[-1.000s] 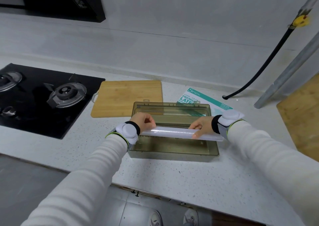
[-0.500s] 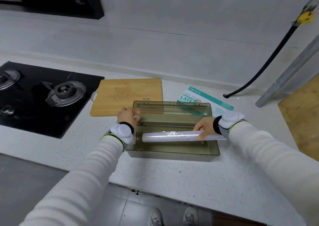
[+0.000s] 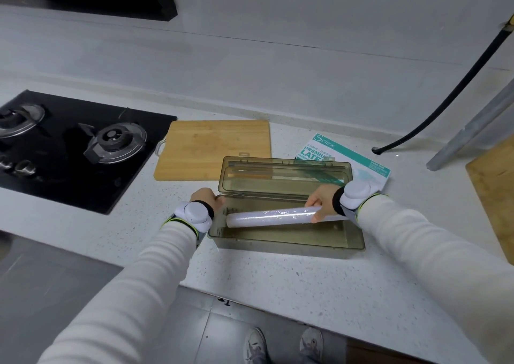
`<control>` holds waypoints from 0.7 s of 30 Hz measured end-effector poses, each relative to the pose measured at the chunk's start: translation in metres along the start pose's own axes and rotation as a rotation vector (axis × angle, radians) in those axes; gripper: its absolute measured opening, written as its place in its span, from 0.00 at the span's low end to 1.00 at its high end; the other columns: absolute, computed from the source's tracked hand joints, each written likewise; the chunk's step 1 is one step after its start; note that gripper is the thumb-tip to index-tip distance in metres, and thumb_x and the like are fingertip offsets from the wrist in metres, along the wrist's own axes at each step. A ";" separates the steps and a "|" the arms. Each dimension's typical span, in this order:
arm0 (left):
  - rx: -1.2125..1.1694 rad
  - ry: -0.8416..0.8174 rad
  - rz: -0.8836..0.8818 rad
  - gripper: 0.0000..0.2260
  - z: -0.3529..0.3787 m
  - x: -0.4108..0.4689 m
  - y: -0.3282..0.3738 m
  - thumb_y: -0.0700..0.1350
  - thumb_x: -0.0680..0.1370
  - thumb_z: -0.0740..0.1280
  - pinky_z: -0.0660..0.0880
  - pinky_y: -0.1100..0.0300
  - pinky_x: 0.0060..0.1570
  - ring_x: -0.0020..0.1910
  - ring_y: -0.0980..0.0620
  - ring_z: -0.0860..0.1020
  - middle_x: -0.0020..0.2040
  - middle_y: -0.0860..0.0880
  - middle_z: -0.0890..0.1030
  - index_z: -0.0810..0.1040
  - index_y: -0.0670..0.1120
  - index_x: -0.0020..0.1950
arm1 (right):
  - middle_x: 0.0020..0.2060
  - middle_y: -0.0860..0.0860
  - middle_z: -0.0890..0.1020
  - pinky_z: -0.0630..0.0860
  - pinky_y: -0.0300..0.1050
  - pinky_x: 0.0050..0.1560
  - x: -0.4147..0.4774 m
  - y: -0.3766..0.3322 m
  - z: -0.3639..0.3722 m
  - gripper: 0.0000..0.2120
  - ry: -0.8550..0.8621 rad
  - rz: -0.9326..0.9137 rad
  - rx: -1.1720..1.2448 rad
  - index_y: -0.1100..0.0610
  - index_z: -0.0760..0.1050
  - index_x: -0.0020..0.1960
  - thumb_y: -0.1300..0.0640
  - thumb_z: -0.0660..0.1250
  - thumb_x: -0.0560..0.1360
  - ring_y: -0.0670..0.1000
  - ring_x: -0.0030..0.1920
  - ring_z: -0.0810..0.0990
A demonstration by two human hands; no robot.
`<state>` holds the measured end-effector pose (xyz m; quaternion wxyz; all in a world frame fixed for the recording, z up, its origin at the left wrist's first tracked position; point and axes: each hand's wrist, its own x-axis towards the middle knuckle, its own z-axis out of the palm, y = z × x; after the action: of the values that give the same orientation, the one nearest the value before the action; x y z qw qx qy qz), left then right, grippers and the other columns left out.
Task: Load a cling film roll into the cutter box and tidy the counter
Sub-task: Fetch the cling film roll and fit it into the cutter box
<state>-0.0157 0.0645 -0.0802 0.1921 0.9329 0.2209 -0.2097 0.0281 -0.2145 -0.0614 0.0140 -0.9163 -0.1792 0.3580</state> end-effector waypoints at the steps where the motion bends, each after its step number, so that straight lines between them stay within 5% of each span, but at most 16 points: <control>1: -0.007 -0.004 0.002 0.18 0.000 0.000 0.000 0.50 0.80 0.57 0.68 0.59 0.43 0.37 0.45 0.71 0.37 0.44 0.74 0.69 0.42 0.34 | 0.61 0.53 0.79 0.73 0.48 0.65 0.000 0.000 0.000 0.21 -0.004 -0.001 -0.002 0.55 0.75 0.65 0.50 0.69 0.73 0.55 0.61 0.76; 21: 0.014 0.001 0.034 0.15 -0.001 0.000 0.002 0.47 0.81 0.58 0.68 0.60 0.41 0.37 0.45 0.71 0.38 0.43 0.74 0.70 0.40 0.38 | 0.62 0.52 0.78 0.72 0.45 0.63 0.002 0.003 0.009 0.22 -0.008 -0.012 0.096 0.55 0.74 0.65 0.52 0.71 0.72 0.54 0.61 0.76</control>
<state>-0.0140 0.0635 -0.0791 0.1889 0.9380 0.2034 -0.2077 0.0241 -0.2172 -0.0700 0.0596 -0.9119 -0.1675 0.3698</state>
